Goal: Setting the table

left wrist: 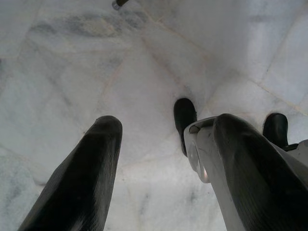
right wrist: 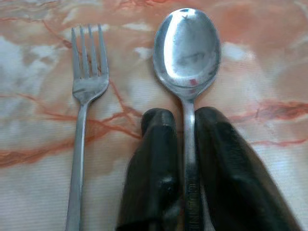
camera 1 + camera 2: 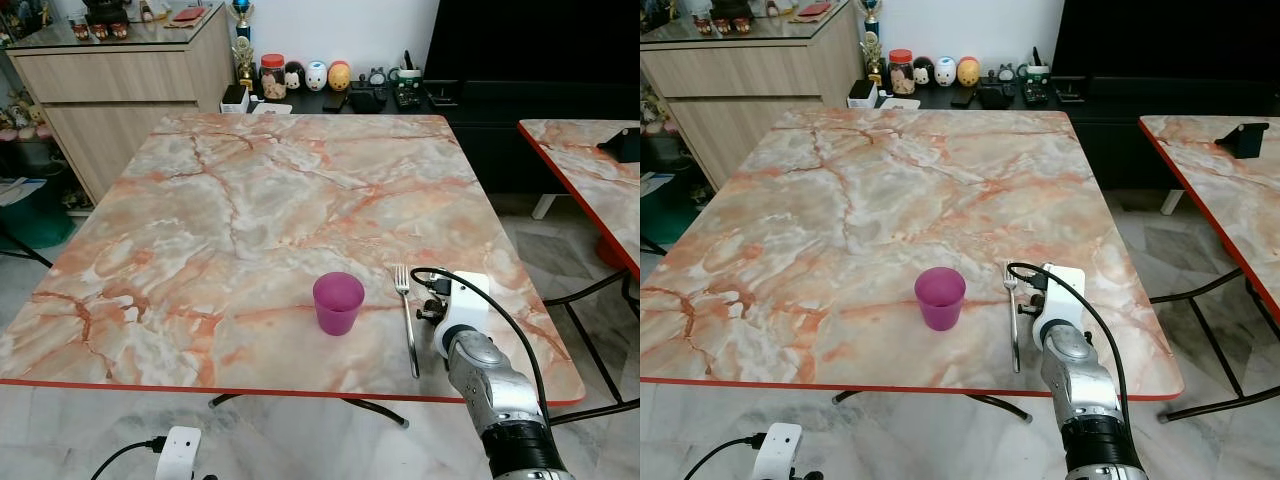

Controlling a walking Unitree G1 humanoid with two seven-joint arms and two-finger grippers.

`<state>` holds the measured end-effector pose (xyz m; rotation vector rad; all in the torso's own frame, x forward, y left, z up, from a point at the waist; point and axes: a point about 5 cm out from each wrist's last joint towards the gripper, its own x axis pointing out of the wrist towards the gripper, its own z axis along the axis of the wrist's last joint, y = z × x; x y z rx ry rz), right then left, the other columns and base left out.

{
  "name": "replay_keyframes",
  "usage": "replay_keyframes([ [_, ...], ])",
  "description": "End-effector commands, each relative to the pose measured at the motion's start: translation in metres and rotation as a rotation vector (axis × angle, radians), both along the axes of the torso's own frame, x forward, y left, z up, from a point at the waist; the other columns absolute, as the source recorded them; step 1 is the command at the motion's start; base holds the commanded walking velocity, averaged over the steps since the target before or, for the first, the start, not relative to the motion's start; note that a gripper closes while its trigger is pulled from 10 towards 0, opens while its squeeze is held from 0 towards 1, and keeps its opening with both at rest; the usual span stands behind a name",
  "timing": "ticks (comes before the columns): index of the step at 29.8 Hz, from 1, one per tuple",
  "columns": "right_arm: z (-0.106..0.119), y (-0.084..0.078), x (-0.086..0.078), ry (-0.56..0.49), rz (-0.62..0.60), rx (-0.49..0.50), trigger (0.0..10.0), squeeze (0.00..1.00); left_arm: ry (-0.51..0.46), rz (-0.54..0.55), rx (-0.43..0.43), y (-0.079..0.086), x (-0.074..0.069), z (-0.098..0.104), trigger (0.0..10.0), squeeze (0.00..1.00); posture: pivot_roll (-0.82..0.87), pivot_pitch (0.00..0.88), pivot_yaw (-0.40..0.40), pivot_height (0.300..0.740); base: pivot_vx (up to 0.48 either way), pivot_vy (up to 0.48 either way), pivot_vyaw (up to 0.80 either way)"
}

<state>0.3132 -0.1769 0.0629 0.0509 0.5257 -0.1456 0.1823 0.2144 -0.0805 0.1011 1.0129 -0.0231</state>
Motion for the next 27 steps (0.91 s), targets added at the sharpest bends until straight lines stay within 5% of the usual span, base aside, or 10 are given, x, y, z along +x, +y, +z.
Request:
replay_keyframes([
  [1,-0.009,-0.005,-0.004,0.049,-0.018,-0.013,0.0,0.00,0.021,-0.017,0.009,0.000,-0.003,-0.001,10.0,0.00,0.01,0.000,-0.006,0.740,0.000,0.000,0.00],
  [19,-0.005,-0.015,-0.004,0.027,-0.072,-0.055,0.0,0.00,0.020,-0.021,0.004,0.001,-0.002,-0.001,10.0,0.00,0.01,0.000,-0.005,0.740,0.000,0.000,0.00],
  [24,0.009,-0.022,0.000,-0.072,-0.129,-0.086,0.0,0.00,0.017,-0.018,0.009,0.001,-0.002,-0.001,10.0,0.00,0.01,0.000,-0.005,0.740,0.000,0.000,0.00],
  [25,0.014,-0.023,0.001,-0.111,-0.137,-0.090,2.8,0.00,0.017,-0.018,0.010,0.001,-0.002,-0.001,10.0,0.00,0.01,0.000,-0.005,0.740,0.000,0.000,0.00],
  [27,0.019,-0.023,0.002,-0.152,-0.144,-0.092,2.8,0.00,0.017,-0.018,0.011,0.001,-0.002,-0.001,10.0,0.00,0.01,0.000,-0.005,0.740,0.000,0.000,0.00],
])
